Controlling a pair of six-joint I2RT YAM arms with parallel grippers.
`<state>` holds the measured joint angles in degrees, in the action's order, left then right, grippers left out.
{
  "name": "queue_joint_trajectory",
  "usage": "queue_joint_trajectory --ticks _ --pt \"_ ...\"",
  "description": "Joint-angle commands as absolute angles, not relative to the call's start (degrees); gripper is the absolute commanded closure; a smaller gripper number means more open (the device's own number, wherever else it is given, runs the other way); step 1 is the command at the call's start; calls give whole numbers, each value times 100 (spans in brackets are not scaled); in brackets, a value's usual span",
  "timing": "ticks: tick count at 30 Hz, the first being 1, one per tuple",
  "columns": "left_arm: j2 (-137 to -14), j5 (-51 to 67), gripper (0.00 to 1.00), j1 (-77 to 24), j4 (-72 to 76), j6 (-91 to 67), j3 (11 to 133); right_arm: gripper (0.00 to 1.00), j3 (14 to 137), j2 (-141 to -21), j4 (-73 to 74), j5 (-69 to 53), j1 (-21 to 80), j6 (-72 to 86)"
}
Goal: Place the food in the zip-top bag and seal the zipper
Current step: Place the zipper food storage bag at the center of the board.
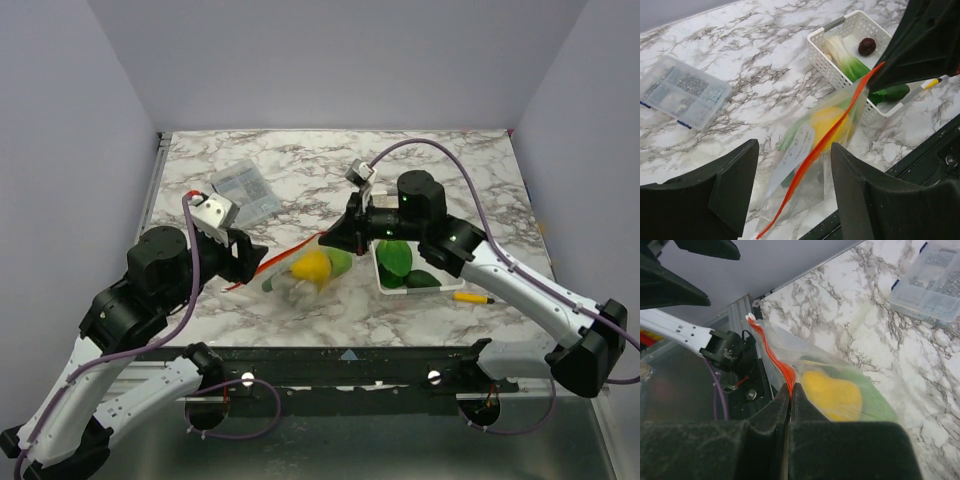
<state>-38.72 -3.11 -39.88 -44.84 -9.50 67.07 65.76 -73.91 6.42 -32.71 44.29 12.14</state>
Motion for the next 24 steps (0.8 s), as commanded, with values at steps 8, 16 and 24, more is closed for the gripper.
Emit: queue_joint_trajectory --ticks 8,16,24 --pt "-3414 -759 36 -4008 -4433 -859 6737 100 6547 -7003 1270 -3311 4418 2368" --pt "-3431 -624 30 -4007 -4381 -945 6864 100 6330 -8050 696 -1455 4412 2843" --pt "-3239 -713 23 -4000 -4541 -967 6847 99 7213 -9772 554 -495 4394 2937"
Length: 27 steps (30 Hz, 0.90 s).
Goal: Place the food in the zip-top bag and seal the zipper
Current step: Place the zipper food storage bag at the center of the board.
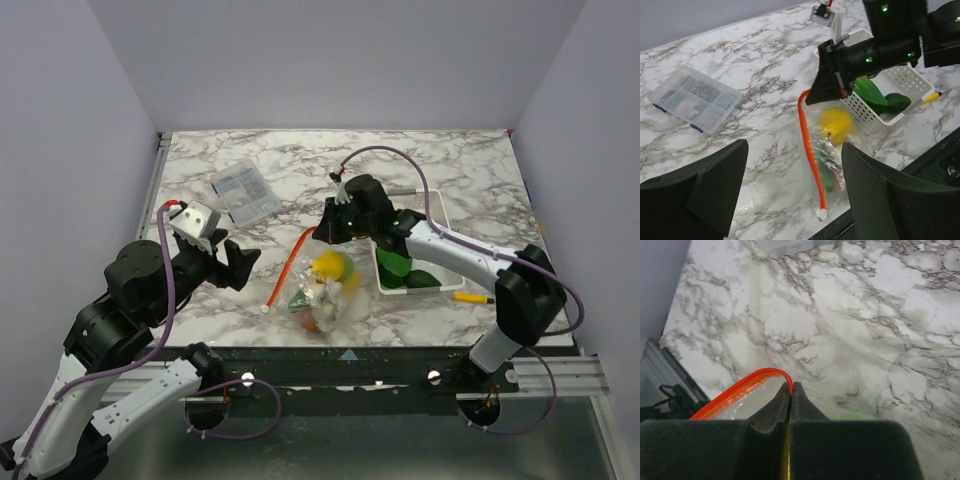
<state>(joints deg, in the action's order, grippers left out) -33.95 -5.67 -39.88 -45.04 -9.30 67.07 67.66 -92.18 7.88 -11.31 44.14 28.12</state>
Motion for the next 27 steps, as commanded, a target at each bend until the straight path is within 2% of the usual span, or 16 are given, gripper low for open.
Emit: queue_joint_trajectory --ticks 1,8,16,18,20,22,27 --pt "-3210 -723 23 -4000 -4552 -974 6840 98 7348 -9973 531 -552 4394 2933" --pt "-3121 -742 22 -4003 -4681 -970 6847 91 8061 -11272 581 -647 4395 3017" --pt "-2973 -901 18 -4005 -4864 -906 6994 81 7539 -10917 644 -399 4395 2783" --pt "-2964 -954 18 -4004 -4884 -890 7090 71 7402 -10684 691 -299 4394 2737" --pt "-2957 -983 15 -4004 -4862 -890 7148 56 7352 -10461 820 -177 4392 2662" --pt "-2959 -1036 3 -4007 -4828 -917 7185 43 7294 -10188 939 -69 4395 2568" --pt "-2927 -1199 1 -4007 -4747 -1046 7227 28 7213 -9379 1382 431 4395 2264"
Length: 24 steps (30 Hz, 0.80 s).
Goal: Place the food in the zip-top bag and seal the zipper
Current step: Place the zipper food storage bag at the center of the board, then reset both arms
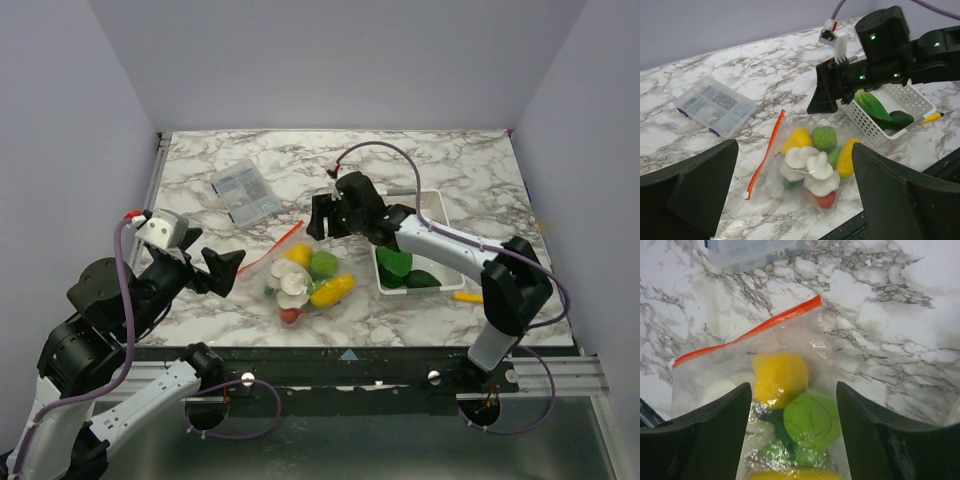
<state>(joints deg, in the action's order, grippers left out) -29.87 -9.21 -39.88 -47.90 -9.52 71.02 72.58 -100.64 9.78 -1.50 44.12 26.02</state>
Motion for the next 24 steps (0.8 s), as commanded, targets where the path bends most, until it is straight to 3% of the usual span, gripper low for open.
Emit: queue_joint_trajectory --ticks 1,6,11,24 --pt "-2911 -1204 1 -4003 -4734 -1054 7239 26 7187 -9212 1489 474 4394 2150" --pt "-2814 -1248 2 -4005 -4624 -1063 7328 20 6843 -7897 1855 775 4395 1882" --pt "-2575 -1388 1 -4005 -4386 -1124 7330 1 6302 -6223 1778 926 4395 1693" --pt "-2068 -1598 2 -4007 -3865 -1168 7272 1 5634 -3236 1416 2447 4397 1890"
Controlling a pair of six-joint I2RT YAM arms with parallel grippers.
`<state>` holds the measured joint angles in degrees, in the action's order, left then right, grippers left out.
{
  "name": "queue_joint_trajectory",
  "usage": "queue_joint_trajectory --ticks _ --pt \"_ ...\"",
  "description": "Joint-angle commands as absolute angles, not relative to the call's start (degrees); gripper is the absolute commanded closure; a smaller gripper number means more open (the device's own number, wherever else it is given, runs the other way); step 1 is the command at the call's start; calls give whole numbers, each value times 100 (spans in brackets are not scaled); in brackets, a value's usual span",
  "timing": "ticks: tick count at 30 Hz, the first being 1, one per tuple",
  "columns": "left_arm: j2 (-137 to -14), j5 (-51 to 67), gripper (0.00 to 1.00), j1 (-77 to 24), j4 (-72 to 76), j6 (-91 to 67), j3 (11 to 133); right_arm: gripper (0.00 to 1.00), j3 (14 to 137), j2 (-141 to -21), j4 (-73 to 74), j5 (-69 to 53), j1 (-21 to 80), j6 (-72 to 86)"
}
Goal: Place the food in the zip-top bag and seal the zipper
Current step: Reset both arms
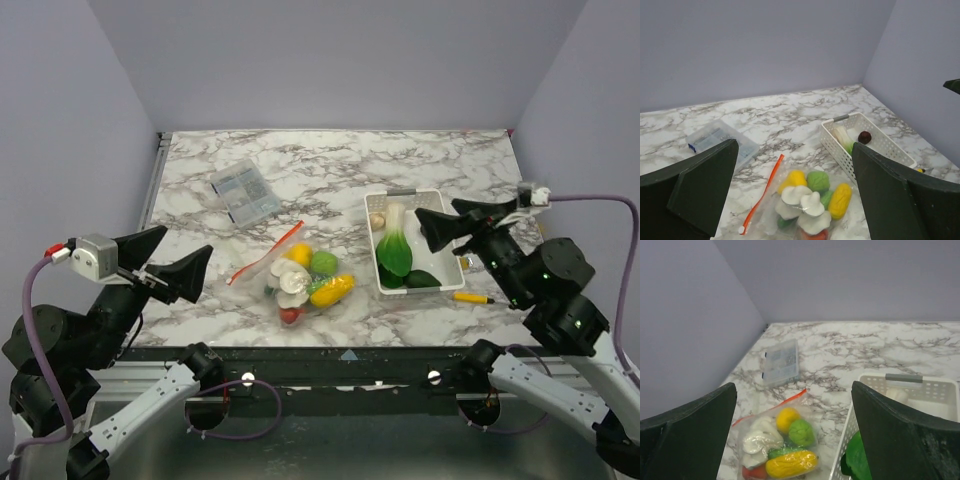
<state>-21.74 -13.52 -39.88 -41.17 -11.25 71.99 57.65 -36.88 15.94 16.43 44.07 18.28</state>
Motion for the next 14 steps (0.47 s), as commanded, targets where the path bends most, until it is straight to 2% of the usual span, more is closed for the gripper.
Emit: queue_joint_trajectory --ticks 1,8,14 --pt "-2054 -1635 1 -4001 -3854 -1176 7278 1 5640 -3118 1369 2598 4394 1835" --pt "-2017 -1881 1 -4006 -3813 -1496 7221 1 5871 -2920 1418 3159 4395 1980" --pt "-2164 -1833 2 -4004 -3962 -1703 7391 1 5718 -2843 1131 2883 4395 1775"
